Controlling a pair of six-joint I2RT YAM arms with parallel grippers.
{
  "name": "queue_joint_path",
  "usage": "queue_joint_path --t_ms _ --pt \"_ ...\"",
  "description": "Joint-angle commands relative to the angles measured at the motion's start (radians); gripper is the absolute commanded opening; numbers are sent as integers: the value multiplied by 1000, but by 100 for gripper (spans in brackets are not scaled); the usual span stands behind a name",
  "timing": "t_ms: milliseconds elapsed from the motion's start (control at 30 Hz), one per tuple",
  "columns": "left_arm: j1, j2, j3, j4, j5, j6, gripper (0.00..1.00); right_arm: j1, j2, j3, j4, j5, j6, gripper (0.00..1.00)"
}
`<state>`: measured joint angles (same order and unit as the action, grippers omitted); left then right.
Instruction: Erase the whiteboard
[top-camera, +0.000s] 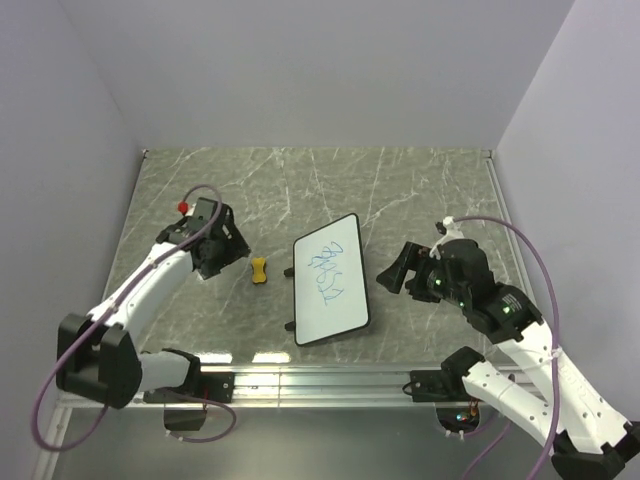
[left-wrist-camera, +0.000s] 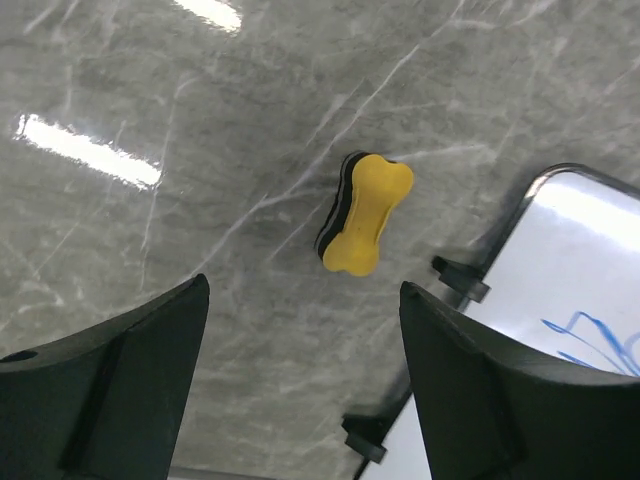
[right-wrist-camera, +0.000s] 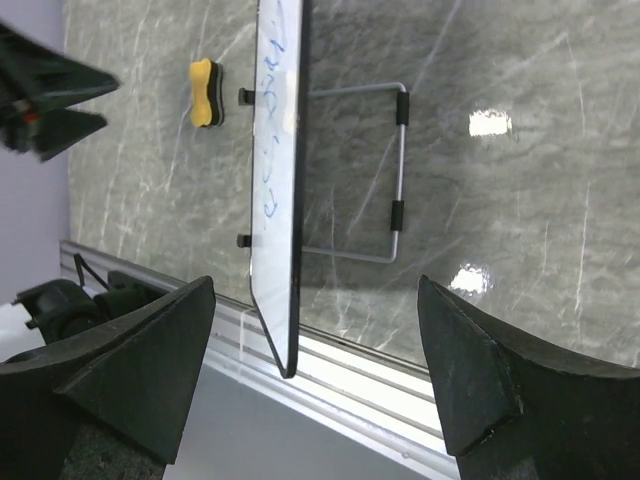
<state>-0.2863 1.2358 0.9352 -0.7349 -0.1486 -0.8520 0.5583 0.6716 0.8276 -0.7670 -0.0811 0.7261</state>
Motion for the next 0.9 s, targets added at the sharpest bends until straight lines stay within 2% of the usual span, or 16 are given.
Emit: queue_joint_path --t_ms 0,300,500,700,867 --pt "-45 68 23 98 -46 68 82 0 38 76 -5 -25 -83 88" --pt "-123 304 73 163 -63 111 74 0 108 42 64 -51 -90 87" --pt "-142 366 97 221 -32 136 72 0 154 51 68 -43 -122 86" --pt "-159 464 146 213 -43 160 64 2 169 59 63 -25 -139 86" --pt "-166 499 146 195 -77 151 52 -1 186 62 77 -34 -134 85"
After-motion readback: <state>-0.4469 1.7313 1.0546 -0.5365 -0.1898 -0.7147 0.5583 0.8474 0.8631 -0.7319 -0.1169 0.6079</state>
